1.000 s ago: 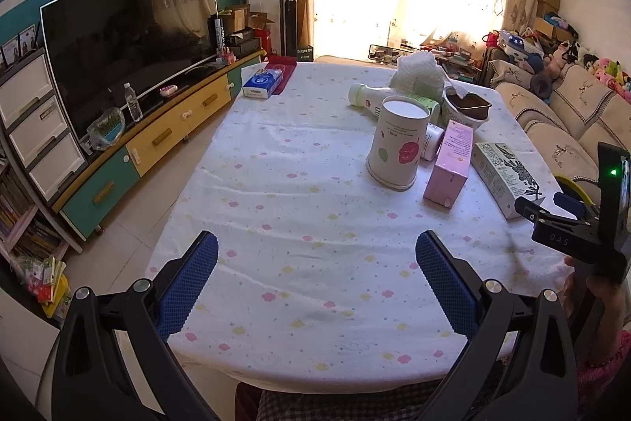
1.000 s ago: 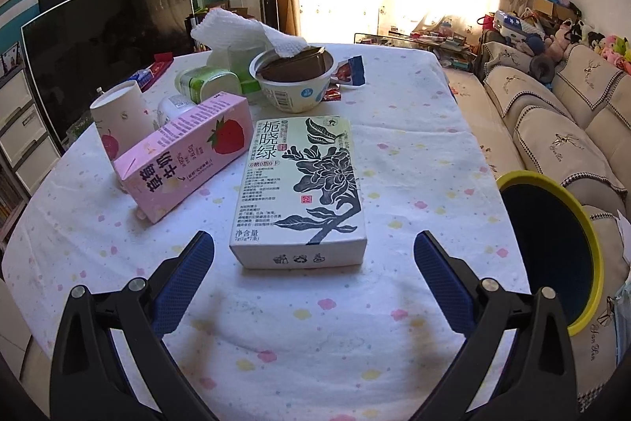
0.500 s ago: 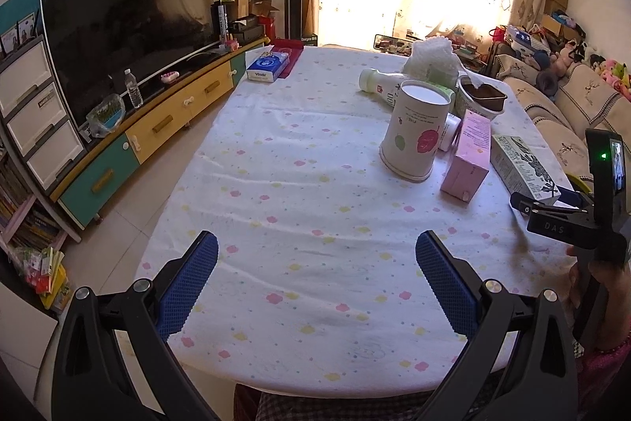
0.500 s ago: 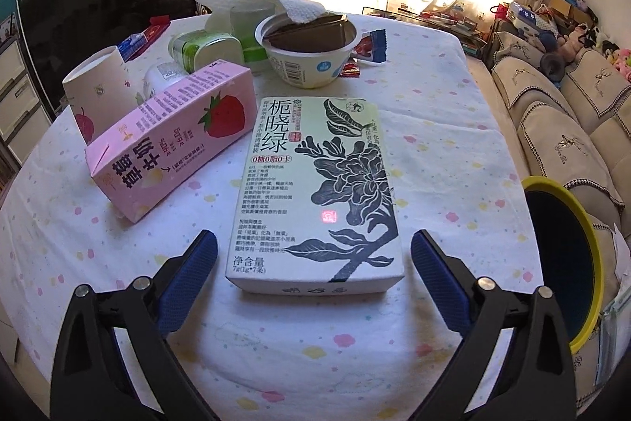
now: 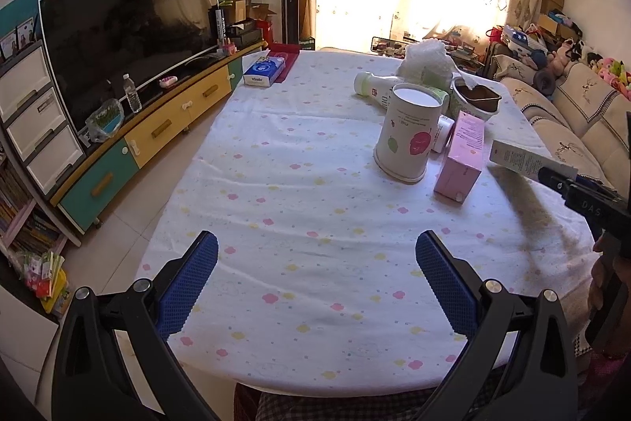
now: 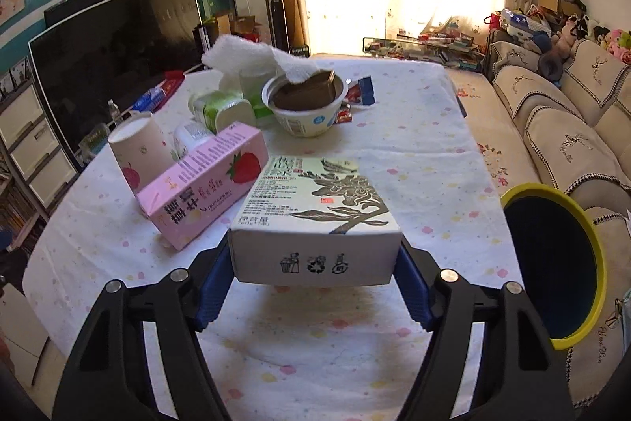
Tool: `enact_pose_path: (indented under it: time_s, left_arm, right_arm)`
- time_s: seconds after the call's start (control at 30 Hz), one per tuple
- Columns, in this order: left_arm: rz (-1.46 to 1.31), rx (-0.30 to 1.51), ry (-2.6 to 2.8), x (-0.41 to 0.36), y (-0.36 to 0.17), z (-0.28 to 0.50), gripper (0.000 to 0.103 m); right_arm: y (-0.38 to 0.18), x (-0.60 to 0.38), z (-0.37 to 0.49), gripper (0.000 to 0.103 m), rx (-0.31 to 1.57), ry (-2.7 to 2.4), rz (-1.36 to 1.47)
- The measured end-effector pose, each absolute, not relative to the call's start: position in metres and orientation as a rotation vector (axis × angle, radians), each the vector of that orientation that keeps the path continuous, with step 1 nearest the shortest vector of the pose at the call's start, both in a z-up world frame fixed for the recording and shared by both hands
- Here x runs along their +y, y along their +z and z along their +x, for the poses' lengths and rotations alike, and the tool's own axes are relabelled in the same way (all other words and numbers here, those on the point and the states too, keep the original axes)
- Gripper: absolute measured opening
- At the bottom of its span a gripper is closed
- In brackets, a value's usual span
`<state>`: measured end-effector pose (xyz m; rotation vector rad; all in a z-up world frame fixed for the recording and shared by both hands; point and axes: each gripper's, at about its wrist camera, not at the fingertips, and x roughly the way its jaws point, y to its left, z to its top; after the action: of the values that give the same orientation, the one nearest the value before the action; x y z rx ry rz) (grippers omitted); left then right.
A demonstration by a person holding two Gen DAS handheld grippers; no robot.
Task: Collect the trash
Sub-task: 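Grasp the white-and-green tea box with the right gripper and lift, then carry the tea box over the yellow bin and open the right gripper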
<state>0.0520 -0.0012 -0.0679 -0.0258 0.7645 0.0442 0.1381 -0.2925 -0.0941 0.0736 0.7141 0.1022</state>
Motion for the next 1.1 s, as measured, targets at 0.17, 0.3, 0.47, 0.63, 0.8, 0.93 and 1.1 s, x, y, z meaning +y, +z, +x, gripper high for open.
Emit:
enact_pose_path:
  time_s: [0.17,0.3,0.47,0.63,0.8,0.93,1.1]
  left_arm:
    - [-0.021,0.765,0.035,-0.006,-0.067,0.048,0.099]
    - [-0.018,0.759,0.03,-0.008,-0.065,0.046,0.099]
    - [-0.022,0.755,0.022,-0.009,-0.061,0.043,0.099]
    - [-0.016,0.749,0.02,-0.011,-0.058,0.041,0.099]
    - [-0.015,0.75,0.012,-0.012,-0.058,0.041,0.099]
    - [-0.012,0.754,0.008,-0.012,-0.059,0.041,0.099]
    - [-0.009,0.762,0.003,-0.015,-0.061,0.043,0.099]
  right_arm:
    - [-0.068,-0.304,0.116,0.069,0.651,0.11,0.103]
    - [-0.058,-0.309,0.103,0.068,0.635,0.116,0.117]
    - [-0.058,-0.313,0.101,0.069,0.642,0.117,0.134]
    - [-0.052,-0.318,0.095,0.068,0.622,0.114,0.144]
    - [-0.042,-0.329,0.088,0.069,0.591,0.091,0.153]
    - [-0.035,-0.354,0.082,0.069,0.559,0.019,0.166]
    - [-0.036,-0.408,0.08,0.069,0.537,-0.157,0.195]
